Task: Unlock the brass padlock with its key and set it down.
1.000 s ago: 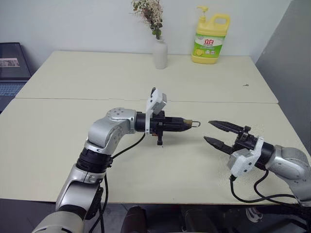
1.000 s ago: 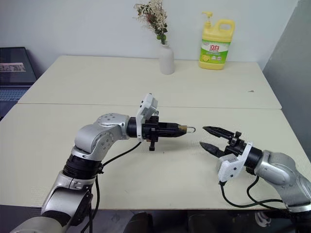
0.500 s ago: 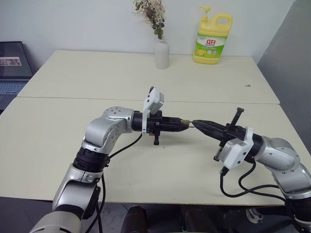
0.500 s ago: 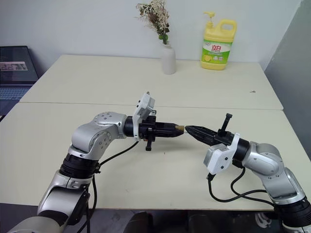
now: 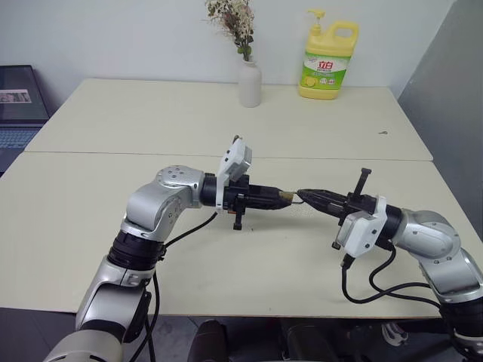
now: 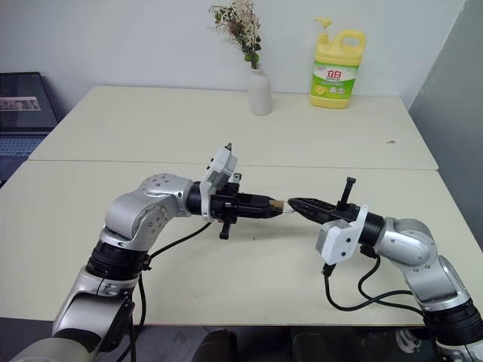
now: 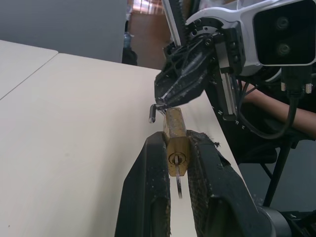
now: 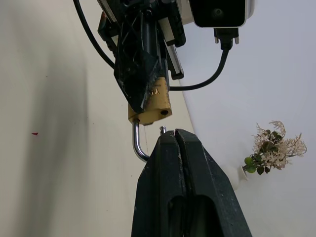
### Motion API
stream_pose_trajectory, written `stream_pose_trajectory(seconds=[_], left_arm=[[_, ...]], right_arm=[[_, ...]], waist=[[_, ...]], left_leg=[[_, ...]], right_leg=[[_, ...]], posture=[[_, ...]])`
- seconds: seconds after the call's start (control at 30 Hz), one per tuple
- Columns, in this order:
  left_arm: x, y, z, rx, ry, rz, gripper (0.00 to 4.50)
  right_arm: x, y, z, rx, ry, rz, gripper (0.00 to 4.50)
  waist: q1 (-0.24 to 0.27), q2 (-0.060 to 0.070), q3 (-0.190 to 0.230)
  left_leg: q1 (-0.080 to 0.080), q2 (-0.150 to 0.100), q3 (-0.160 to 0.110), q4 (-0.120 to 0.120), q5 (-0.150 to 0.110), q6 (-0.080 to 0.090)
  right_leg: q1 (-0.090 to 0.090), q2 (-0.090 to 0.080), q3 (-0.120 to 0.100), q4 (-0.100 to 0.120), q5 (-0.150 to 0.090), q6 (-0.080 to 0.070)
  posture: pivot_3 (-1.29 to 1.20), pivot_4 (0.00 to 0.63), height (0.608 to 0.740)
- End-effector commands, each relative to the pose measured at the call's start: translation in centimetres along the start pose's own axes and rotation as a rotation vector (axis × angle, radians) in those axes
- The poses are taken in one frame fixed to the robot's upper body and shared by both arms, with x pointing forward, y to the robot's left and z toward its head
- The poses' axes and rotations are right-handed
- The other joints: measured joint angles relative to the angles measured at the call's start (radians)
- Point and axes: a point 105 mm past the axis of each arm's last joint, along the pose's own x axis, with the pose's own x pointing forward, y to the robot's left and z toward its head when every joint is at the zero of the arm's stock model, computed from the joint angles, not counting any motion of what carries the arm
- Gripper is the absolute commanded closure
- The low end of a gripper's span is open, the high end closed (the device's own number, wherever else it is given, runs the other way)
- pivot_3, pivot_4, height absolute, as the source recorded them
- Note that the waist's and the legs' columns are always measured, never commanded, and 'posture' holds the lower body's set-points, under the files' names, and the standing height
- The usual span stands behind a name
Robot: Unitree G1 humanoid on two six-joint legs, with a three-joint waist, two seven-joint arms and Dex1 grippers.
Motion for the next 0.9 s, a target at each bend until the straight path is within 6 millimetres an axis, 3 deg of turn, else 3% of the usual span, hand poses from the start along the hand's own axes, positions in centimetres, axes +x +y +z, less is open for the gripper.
stream_pose_trajectory(seconds=[0.03, 0.9], left_arm=[[0.0, -0.7, 1.0, 0.06, -0.016, -0.028, 4.34], [-0.3, -1.3, 1.0, 0.049, -0.029, -0.06, 4.34]], right_arm=[[-0.3, -0.9, 0.3, -0.029, -0.018, -0.008, 4.5], [0.2, 0.5, 0.5, -0.033, -0.09, 0.101, 4.5]], waist=[[0.0, 0.0, 0.0], [0.0, 0.0, 0.0]], left_leg=[[0.0, 0.0, 0.0, 0.0, 0.0, 0.0], [0.0, 0.0, 0.0, 0.0, 0.0, 0.0]], right_leg=[[0.0, 0.0, 0.0, 0.0, 0.0, 0.0], [0.0, 0.0, 0.0, 0.0, 0.0, 0.0]], posture=[[0.0, 0.15, 0.74], [0.0, 0.15, 0.74]])
